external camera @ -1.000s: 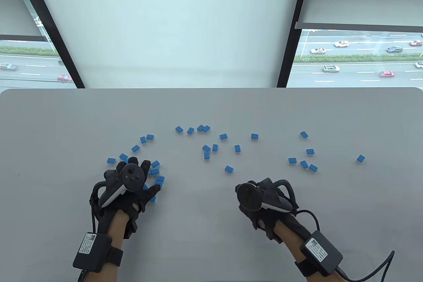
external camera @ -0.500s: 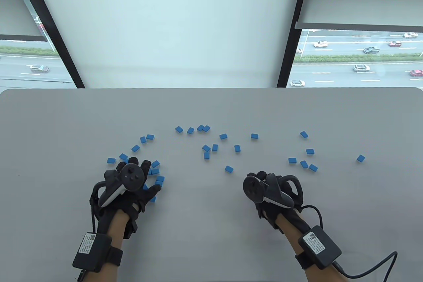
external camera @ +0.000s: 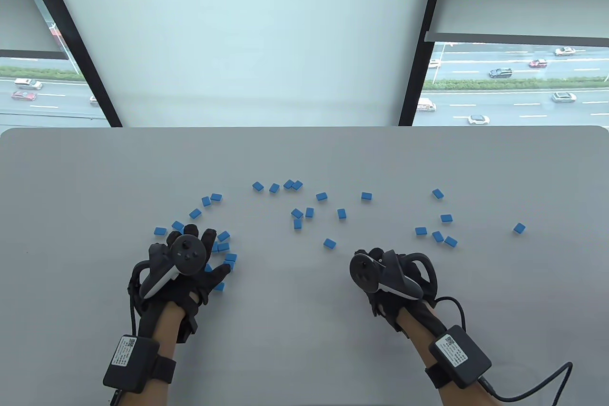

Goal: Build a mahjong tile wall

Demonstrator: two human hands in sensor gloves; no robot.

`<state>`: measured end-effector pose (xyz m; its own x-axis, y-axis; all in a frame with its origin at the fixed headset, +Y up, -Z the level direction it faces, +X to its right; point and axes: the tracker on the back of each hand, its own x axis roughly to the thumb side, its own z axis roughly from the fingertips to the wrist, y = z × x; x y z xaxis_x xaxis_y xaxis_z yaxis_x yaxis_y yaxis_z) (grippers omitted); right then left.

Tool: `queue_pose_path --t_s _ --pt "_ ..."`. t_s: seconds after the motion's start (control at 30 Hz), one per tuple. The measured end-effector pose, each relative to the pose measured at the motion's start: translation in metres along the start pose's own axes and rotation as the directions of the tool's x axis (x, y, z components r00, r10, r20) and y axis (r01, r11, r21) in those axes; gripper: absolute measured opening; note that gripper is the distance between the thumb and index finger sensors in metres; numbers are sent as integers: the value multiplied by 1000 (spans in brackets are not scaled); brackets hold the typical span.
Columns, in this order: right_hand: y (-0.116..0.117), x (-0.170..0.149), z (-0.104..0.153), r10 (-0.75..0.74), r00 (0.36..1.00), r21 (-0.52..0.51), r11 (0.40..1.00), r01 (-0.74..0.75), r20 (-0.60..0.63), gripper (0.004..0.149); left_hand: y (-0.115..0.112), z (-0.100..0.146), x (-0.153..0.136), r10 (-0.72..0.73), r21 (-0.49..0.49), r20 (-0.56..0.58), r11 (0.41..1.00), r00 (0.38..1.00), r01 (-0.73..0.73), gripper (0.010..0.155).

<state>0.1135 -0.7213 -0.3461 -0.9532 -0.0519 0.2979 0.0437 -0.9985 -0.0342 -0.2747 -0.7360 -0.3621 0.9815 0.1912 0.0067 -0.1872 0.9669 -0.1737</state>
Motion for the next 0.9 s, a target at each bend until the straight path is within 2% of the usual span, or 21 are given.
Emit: queue_pose_path --t_s 0.17,0.4,0.5,0.6,0.9 --pt "-30 3 -7 -2 1000 -33 999 1 -10 63 3 1 0 8 10 6 1000 1000 -8 86" --pt "-48 16 -47 53 999 27 998 -53 6 62 2 0 2 4 11 18 1000 1000 -4 86" --pt "-44 23 -64 67 998 76 995 -68 12 62 2 0 2 10 13 20 1000 1000 -11 86" --pt "-30 32 -79 91 995 162 982 -95 31 63 2 0 1 14 15 21 1000 1000 -14 86" --pt "9 53 -105 182 983 312 932 -182 28 67 2 0 2 20 10 24 1000 1000 -20 86"
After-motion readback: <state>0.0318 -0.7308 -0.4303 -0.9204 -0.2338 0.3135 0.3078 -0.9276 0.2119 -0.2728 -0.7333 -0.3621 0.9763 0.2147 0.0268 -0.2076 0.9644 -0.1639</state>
